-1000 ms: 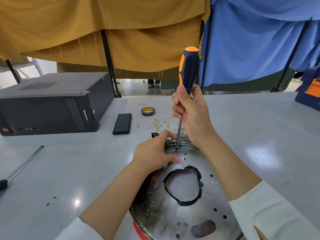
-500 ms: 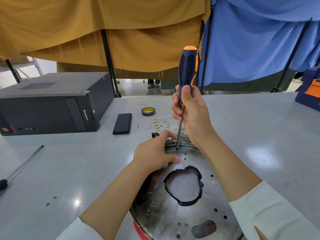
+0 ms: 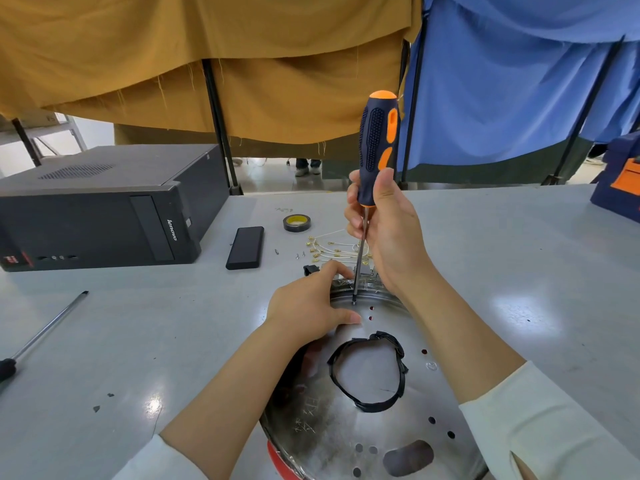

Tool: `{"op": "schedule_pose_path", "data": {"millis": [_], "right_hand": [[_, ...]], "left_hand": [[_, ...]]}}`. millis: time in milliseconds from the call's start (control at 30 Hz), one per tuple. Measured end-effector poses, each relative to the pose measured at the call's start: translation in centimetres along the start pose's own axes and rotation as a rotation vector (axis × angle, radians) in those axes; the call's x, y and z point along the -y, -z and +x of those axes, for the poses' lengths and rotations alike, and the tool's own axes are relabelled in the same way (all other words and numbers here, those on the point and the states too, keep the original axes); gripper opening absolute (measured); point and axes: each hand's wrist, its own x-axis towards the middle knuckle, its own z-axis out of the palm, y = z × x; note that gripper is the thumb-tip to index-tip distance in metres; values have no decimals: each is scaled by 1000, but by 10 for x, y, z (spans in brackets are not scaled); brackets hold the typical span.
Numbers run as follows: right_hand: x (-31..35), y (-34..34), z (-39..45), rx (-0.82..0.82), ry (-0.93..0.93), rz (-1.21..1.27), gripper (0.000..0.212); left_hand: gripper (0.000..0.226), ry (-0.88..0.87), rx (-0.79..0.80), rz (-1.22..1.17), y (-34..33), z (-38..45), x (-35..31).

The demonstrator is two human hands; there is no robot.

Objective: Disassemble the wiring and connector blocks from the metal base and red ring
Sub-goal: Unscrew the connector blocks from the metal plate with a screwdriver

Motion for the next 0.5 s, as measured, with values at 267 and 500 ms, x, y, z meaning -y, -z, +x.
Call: {"op": "schedule_pose_path", "data": {"millis": [267,500], "right_hand": [[2,2,0,-59,16,-26,31],[2,3,1,32,-52,71,42]], "left_hand": [[53,-7,-5,13,0,1,0],[53,-13,-4,11,-1,2,0]]}}
